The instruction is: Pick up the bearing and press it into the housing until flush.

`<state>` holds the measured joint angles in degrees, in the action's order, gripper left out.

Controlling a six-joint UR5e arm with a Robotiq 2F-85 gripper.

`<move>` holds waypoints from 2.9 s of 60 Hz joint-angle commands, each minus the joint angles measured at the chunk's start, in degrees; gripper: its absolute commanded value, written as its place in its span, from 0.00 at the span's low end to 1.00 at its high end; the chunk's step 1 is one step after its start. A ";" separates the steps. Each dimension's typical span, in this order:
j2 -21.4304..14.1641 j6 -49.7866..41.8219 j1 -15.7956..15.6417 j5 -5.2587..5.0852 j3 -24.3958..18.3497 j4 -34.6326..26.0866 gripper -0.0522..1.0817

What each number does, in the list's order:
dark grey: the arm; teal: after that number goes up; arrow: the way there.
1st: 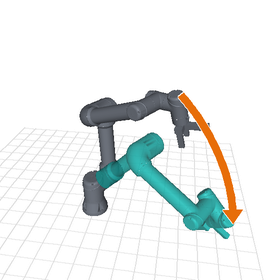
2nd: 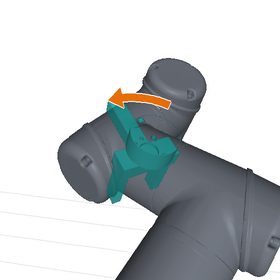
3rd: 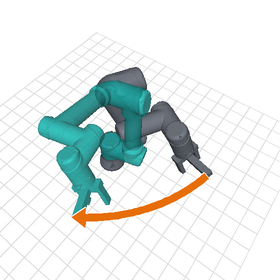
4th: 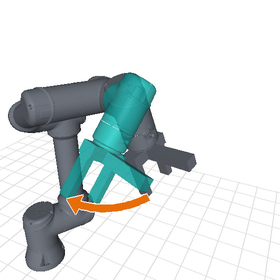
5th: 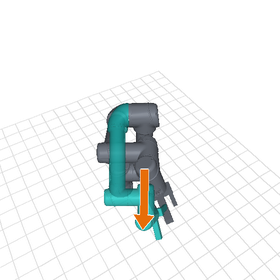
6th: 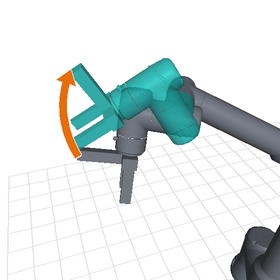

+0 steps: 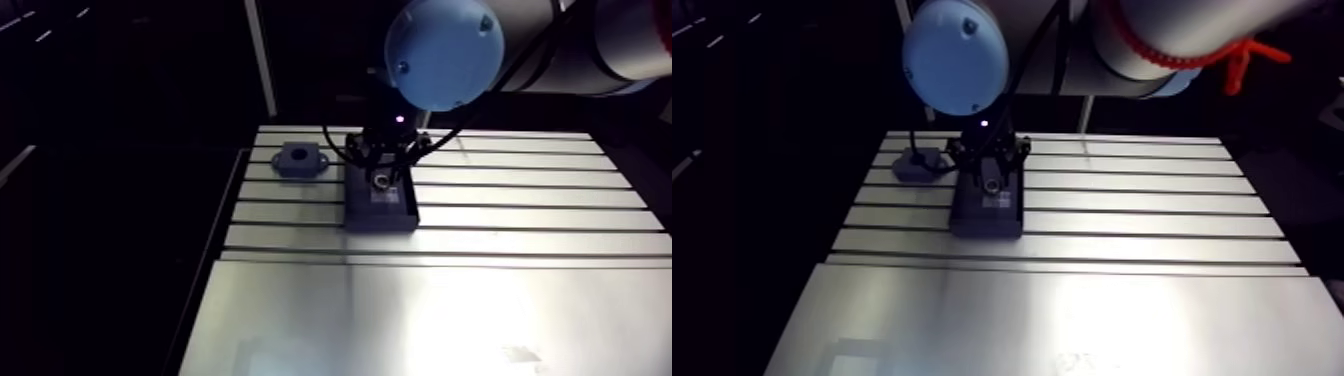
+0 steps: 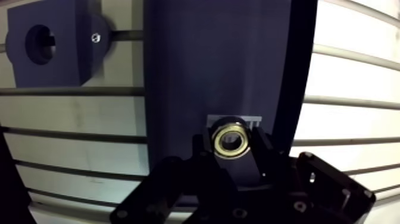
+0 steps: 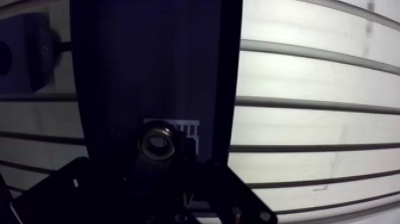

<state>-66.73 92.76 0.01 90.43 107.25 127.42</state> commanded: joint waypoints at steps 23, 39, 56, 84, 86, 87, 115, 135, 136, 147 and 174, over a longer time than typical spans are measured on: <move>-5.67 -2.68 -1.25 -0.21 -5.23 -7.73 0.67; -2.54 -9.36 -5.10 -0.21 -11.22 -14.19 0.69; 0.46 -11.99 -9.12 -0.02 -16.42 -16.45 0.70; 5.27 -11.87 -12.43 0.70 -20.75 -15.94 0.70; 5.63 -11.86 -12.71 1.20 -21.10 -15.93 0.70; 5.63 -11.86 -12.71 1.20 -21.10 -15.93 0.70; 9.17 -11.26 -13.72 2.33 -23.51 -12.30 0.71; 11.83 -11.25 -14.58 2.34 -25.88 -12.23 0.71; 12.00 -11.32 -14.52 2.34 -26.05 -12.23 0.71; 12.63 -11.32 -14.60 3.13 -26.44 -12.23 0.71; 13.43 -11.32 -14.78 3.13 -25.91 -12.32 0.71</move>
<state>-53.51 81.43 -14.74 93.58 81.05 115.11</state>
